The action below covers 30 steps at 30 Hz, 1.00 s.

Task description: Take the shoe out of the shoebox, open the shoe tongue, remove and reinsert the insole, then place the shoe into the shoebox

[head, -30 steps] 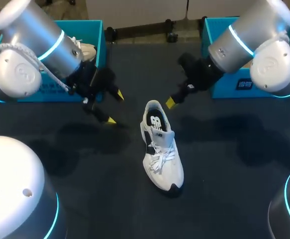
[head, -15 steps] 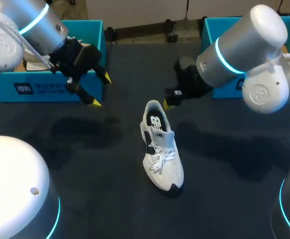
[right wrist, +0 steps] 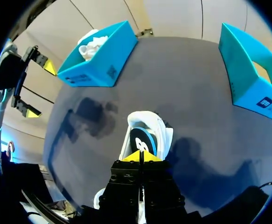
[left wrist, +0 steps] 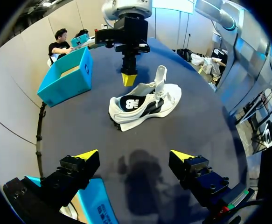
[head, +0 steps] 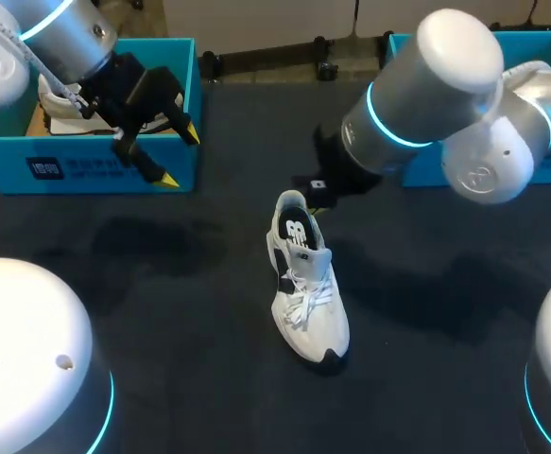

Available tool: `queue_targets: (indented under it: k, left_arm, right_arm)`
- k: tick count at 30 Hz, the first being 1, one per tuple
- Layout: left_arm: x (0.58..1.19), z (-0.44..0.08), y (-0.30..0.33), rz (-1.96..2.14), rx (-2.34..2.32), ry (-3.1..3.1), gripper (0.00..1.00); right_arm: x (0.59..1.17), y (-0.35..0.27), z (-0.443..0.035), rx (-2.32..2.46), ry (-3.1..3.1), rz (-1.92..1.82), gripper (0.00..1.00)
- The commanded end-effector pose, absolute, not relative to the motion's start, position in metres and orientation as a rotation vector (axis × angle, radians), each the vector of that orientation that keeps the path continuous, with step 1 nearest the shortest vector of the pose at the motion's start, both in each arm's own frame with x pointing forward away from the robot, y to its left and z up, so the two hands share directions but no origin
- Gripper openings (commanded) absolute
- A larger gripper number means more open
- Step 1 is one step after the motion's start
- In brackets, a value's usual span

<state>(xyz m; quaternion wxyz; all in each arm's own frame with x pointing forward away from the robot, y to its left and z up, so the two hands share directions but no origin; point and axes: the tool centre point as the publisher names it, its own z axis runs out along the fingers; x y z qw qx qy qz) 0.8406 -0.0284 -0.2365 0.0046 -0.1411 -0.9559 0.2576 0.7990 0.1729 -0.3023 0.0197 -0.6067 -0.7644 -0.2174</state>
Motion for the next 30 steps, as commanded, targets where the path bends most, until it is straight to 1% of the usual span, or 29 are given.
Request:
queue_targets:
  k: [1,7,13,30]
  left_arm:
    - [0.839,-0.237,-0.028,0.807,-0.443,-2.997,1.0]
    - [0.839,-0.237,-0.028,0.807,-0.443,-2.997,1.0]
    - [0.839,-0.237,-0.028,0.807,-0.443,-2.997,1.0]
    - [0.839,-0.237,-0.028,0.807,-0.443,-2.997,1.0]
  right_arm:
    - [0.798,0.175,-0.302,-1.904,-2.385,-0.657,0.0]
    - [0.798,0.175,-0.302,-1.904,-2.385,-0.657,0.0]
    - [0.8,0.189,-0.321,-2.006,-2.365,-0.595,0.0]
    - [0.786,0.198,-0.345,-2.087,-2.343,-0.437,0.0]
